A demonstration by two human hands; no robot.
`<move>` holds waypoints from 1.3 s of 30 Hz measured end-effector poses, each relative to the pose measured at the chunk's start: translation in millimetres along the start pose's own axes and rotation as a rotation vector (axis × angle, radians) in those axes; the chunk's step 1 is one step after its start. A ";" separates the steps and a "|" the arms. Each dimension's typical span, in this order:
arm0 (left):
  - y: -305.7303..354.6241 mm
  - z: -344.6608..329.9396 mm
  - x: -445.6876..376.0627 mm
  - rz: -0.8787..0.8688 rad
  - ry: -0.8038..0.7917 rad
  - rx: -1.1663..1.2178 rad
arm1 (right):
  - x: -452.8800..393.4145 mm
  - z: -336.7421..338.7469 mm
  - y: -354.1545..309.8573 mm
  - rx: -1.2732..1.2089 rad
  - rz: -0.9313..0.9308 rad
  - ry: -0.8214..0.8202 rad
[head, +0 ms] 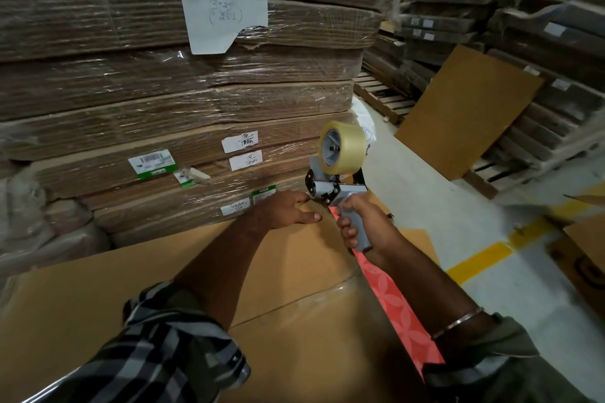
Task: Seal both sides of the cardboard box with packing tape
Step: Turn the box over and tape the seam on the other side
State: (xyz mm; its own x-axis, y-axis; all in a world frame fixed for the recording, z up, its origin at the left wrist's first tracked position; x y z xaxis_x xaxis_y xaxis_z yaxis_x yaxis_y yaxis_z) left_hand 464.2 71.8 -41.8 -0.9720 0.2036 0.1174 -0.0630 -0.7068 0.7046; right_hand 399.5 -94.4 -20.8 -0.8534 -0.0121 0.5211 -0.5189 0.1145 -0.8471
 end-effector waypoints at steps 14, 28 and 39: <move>-0.4 -0.1 -0.8 -0.026 0.043 -0.035 | 19.8 3.9 2.8 0.026 0.040 0.064; 0.8 -1.3 -0.2 -0.012 0.020 -0.115 | 87.8 51.7 29.3 0.013 0.082 0.045; -3.9 0.6 2.4 0.023 0.041 -0.077 | 171.2 89.7 82.0 0.097 0.006 0.161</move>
State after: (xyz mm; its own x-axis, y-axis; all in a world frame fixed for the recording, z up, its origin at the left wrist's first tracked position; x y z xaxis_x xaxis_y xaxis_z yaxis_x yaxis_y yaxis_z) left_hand 462.3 75.5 -43.9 -0.9818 0.1599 0.1026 -0.0564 -0.7610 0.6462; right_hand 206.4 -176.1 -10.4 -0.8418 0.1479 0.5192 -0.5226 0.0180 -0.8524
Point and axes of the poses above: each hand's wrist, its own x-axis away from the middle knuckle, its own z-axis out of the back of the hand, y = z × x, the point moved 8 cm from there along -x, towards the middle knuckle, and after that the axes turned 11 degrees about y, right-handed, at the moved point
